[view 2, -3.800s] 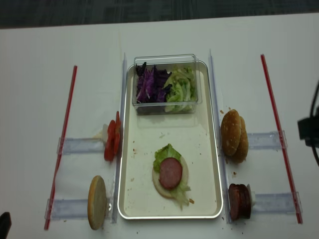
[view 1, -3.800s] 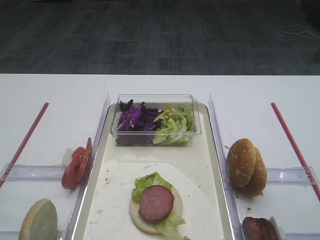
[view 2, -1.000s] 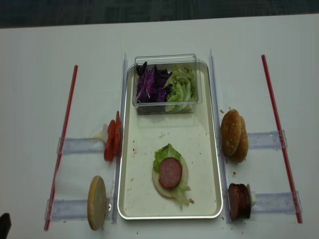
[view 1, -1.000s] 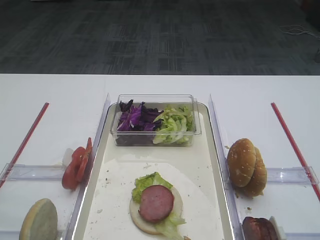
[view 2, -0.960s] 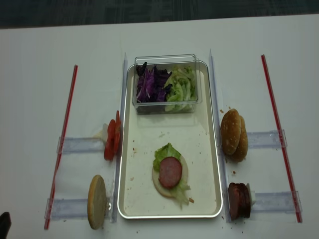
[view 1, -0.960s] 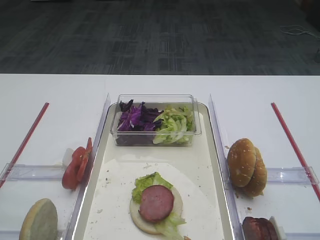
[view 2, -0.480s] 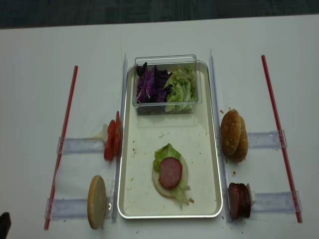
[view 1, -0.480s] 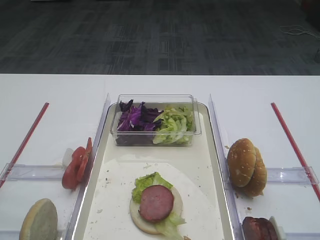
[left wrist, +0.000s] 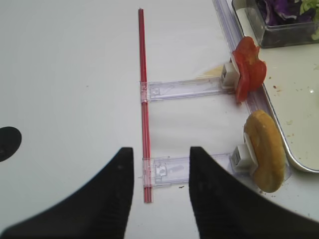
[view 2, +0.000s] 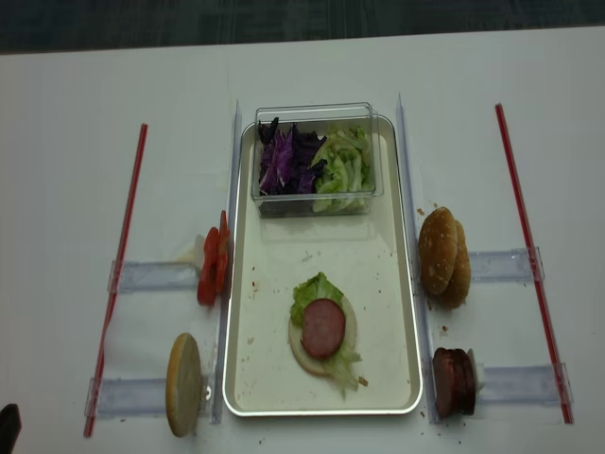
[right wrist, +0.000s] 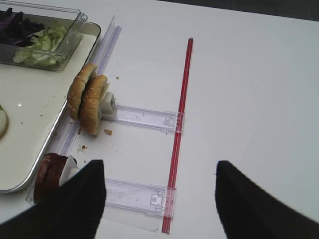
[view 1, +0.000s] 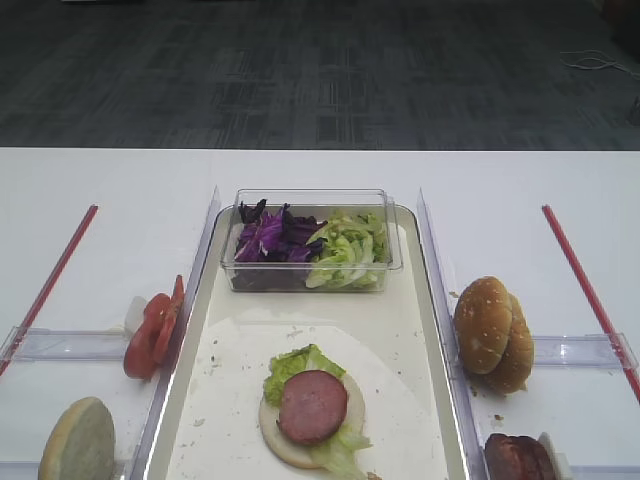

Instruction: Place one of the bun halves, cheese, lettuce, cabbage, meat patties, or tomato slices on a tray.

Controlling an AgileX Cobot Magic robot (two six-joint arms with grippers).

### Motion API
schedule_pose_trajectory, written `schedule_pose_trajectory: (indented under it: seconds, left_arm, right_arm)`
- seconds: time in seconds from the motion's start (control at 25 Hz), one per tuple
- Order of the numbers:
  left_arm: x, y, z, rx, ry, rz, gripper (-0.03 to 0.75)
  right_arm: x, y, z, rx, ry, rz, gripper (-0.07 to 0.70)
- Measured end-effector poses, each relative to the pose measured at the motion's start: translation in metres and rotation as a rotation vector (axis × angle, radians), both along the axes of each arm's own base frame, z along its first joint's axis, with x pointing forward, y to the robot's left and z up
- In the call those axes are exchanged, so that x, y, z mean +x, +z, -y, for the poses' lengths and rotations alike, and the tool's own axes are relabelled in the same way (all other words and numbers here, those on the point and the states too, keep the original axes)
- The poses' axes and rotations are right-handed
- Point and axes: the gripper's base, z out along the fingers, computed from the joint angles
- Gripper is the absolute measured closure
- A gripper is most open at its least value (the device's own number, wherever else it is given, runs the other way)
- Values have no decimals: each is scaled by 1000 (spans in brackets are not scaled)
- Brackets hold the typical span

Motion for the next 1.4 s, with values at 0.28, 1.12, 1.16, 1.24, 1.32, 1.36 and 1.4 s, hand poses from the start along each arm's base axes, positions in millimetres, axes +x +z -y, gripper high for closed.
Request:
schedule_pose_trajectory:
  seconds: [0.28, 1.12, 1.16, 1.24, 1.32, 1.36, 1.4]
  left_arm:
    - [0, 0, 0, 0, 0, 0, 431]
    - [0, 0, 0, 0, 0, 0, 431]
    - [0, 0, 0, 0, 0, 0, 431]
    - [0, 0, 0, 0, 0, 0, 431]
    - [0, 0, 0, 0, 0, 0, 431]
    - [0, 0, 0, 0, 0, 0, 431]
    - [0, 0, 0, 0, 0, 0, 431]
  right_arm:
    - [0, 0, 0, 1, 0, 2, 153]
    - [0, 0, 0, 0, -83, 2, 271]
    - [0, 0, 0, 0, -83, 2, 277]
    - [0, 0, 0, 0, -83, 2, 288]
    - [0, 0, 0, 0, -83, 2, 292]
    - [0, 0, 0, 0, -83, 2, 293]
    - [0, 0, 0, 0, -83, 2, 294]
